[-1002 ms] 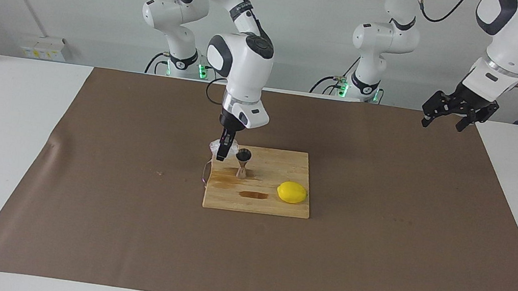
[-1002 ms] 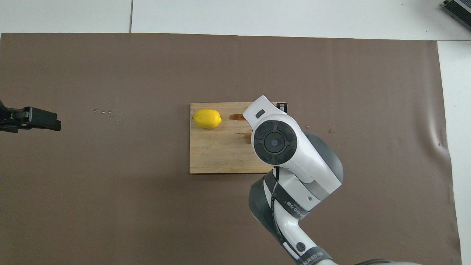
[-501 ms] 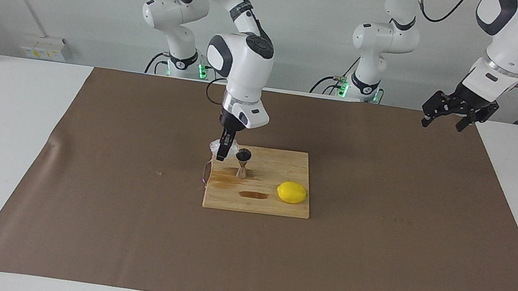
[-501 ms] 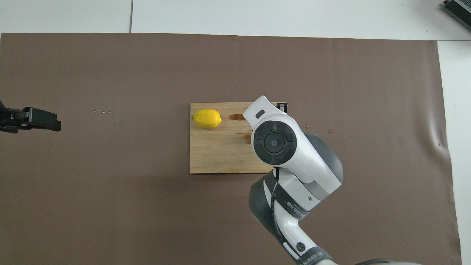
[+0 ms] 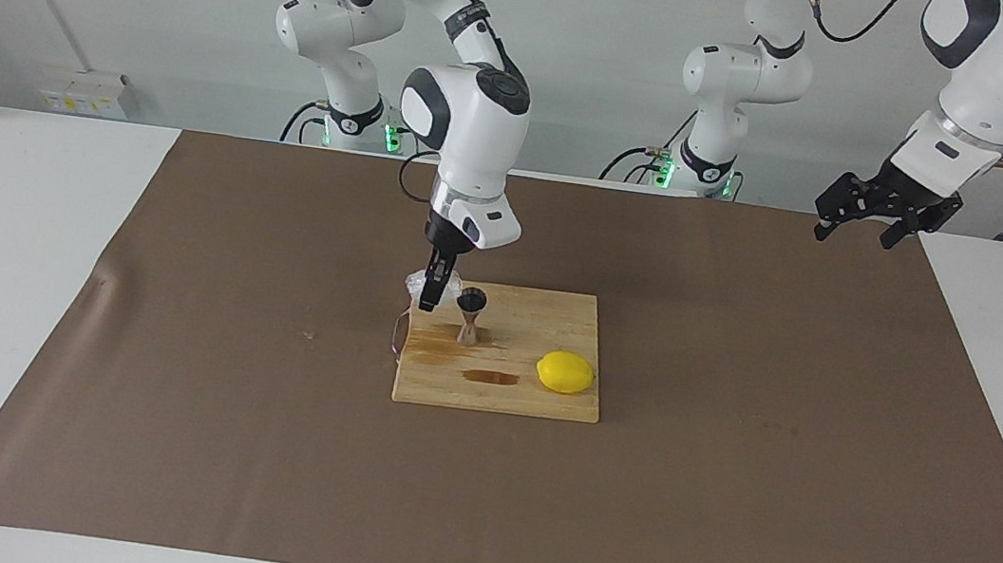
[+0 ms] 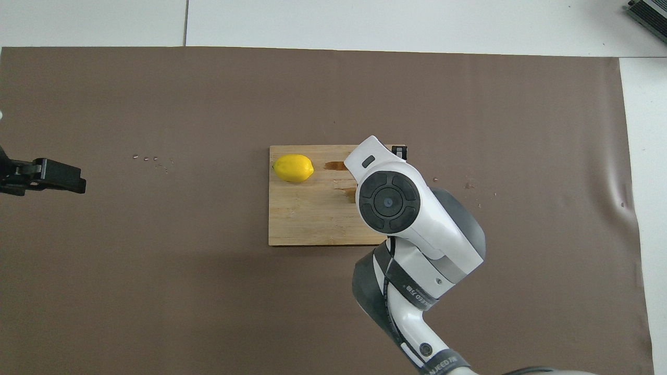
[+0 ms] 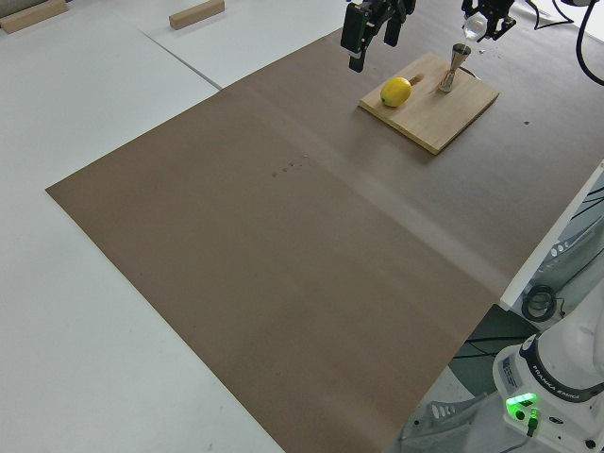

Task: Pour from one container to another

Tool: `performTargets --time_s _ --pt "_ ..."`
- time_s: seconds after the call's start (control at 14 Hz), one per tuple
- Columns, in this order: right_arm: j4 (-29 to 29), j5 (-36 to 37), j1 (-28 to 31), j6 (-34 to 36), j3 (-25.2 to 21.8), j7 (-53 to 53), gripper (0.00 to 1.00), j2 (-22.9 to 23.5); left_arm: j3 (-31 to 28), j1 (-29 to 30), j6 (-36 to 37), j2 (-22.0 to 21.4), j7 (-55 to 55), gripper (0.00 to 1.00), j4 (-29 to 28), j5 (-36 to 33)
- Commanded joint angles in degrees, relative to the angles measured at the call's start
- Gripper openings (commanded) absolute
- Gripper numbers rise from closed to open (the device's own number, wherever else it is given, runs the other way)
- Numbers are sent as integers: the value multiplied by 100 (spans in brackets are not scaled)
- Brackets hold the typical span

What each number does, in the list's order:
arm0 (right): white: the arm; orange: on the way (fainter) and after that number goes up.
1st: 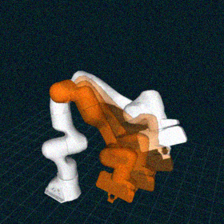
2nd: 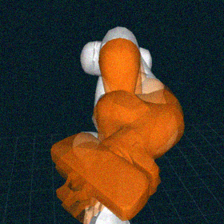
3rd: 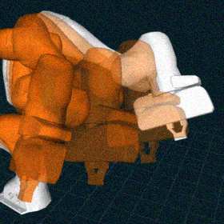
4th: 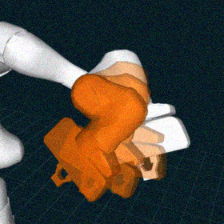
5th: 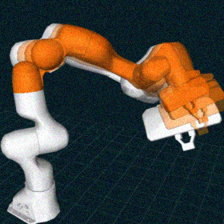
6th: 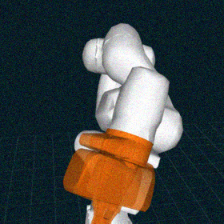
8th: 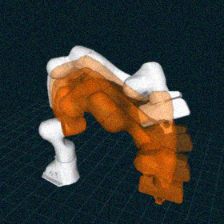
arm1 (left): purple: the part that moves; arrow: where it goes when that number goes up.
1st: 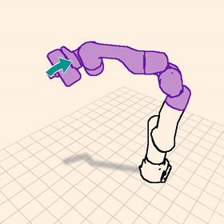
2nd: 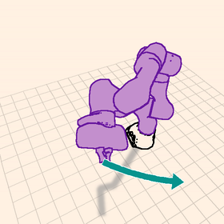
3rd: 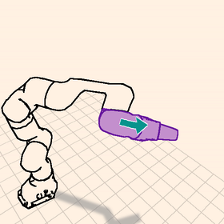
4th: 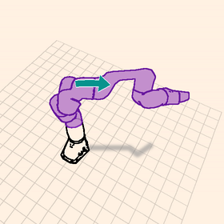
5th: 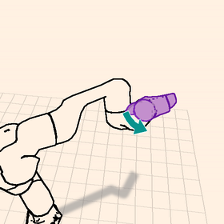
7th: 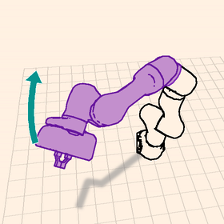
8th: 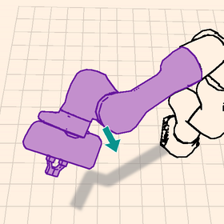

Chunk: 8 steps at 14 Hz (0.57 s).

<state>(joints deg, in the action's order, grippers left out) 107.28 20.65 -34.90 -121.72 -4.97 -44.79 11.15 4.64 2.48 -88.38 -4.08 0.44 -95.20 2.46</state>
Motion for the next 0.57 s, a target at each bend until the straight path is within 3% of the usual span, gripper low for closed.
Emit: performTargets --time_s 0.0,0.5 --pt "74 211 18 -9 66 181 37 -61 20 7 76 -146 -71 100 -104 -149" --pt "30 124 27 -149 75 190 37 -25 20 -19 5 -120 -53 100 -61 -158"
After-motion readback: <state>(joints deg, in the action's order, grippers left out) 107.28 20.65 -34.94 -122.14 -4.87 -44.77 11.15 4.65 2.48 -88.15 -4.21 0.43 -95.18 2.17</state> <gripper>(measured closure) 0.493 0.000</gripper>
